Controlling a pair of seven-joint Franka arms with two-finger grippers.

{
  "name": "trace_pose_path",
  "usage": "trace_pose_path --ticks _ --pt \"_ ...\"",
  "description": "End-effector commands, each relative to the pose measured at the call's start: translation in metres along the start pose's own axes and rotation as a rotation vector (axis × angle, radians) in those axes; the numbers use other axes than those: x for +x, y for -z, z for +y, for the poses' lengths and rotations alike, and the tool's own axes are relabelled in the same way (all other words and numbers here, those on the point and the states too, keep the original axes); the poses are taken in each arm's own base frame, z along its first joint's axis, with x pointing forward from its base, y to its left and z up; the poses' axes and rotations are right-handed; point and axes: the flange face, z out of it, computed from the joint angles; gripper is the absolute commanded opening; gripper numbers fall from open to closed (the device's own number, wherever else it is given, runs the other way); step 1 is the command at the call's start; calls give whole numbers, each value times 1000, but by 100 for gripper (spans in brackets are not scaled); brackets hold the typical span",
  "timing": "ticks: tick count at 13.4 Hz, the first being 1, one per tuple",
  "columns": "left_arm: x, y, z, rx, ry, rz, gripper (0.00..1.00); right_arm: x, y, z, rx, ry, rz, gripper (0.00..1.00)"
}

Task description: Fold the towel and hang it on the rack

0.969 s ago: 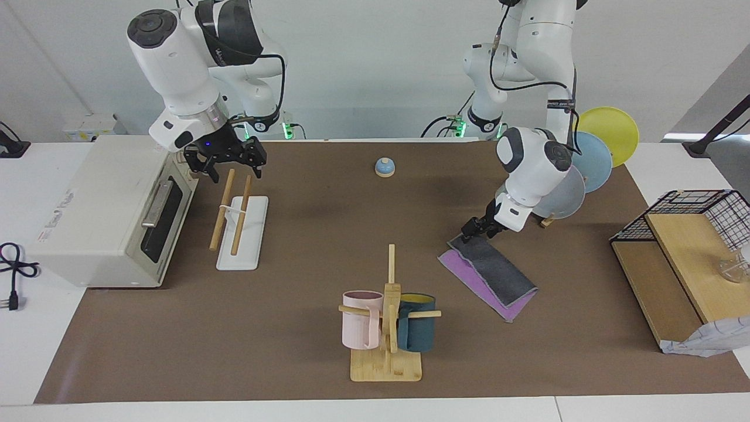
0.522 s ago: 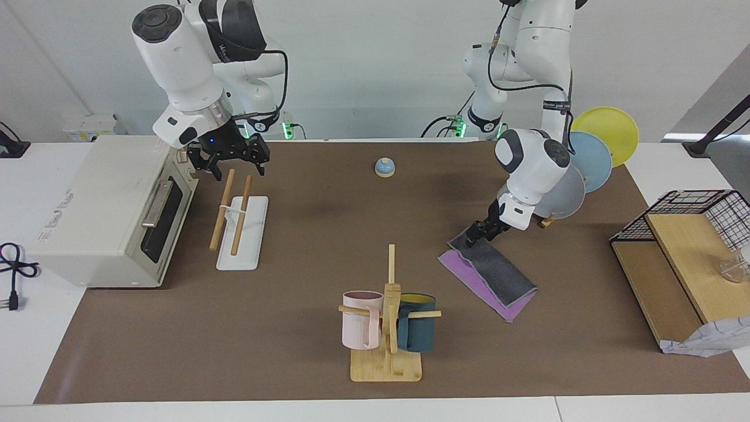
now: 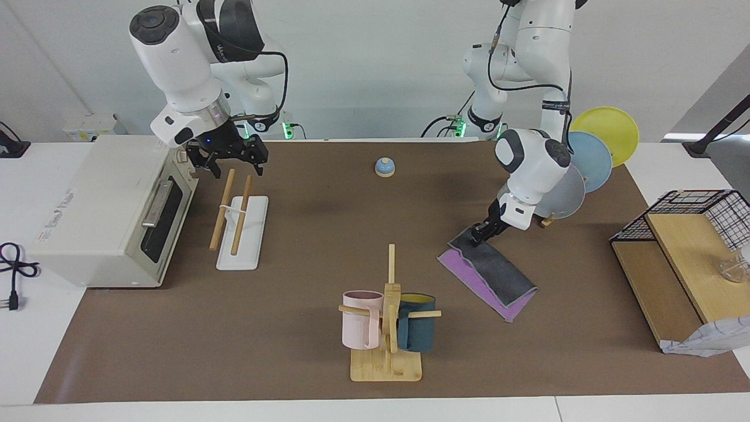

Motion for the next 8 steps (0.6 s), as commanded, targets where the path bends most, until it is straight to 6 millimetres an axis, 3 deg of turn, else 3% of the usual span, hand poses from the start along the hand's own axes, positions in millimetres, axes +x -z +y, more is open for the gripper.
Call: trace_pose_path --ticks 1,5,8 --pt "-6 1 -7 -5 22 1 0 -7 1 -8 74 -111 -11 100" --pt "0 10 3 -18 19 -20 0 -10 -1 -15 164 -219 -36 100" --pt "12 39 28 -41 91 -79 0 -11 -3 -26 286 -449 -83 100"
